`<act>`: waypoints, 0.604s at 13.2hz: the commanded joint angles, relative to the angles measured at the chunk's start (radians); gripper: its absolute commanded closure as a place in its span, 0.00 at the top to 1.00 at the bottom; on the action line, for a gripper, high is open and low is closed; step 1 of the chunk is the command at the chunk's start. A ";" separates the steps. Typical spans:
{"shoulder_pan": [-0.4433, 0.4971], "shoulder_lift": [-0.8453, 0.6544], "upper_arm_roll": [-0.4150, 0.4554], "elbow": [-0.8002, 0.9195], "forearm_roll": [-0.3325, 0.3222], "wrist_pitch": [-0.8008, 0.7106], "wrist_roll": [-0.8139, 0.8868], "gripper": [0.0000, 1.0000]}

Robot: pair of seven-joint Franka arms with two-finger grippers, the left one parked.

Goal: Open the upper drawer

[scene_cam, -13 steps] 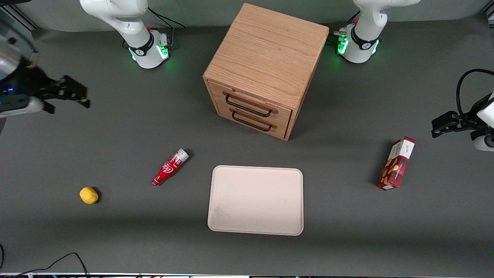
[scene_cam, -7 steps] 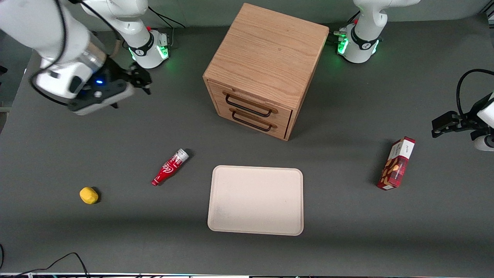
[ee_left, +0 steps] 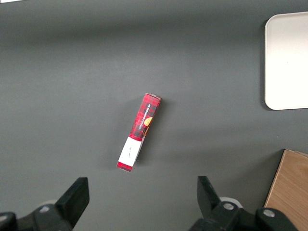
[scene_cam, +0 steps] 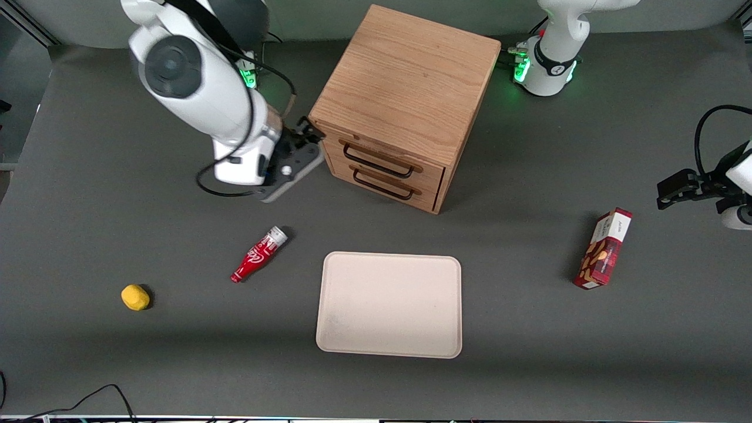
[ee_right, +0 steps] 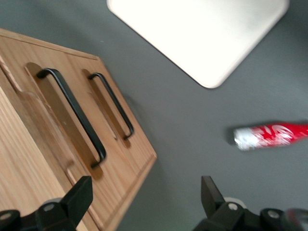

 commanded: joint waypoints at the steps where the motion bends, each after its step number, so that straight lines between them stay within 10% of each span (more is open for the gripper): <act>1: 0.054 0.071 0.013 0.012 -0.023 0.067 -0.002 1.00; 8: 0.123 0.132 0.015 -0.081 -0.020 0.233 -0.002 1.00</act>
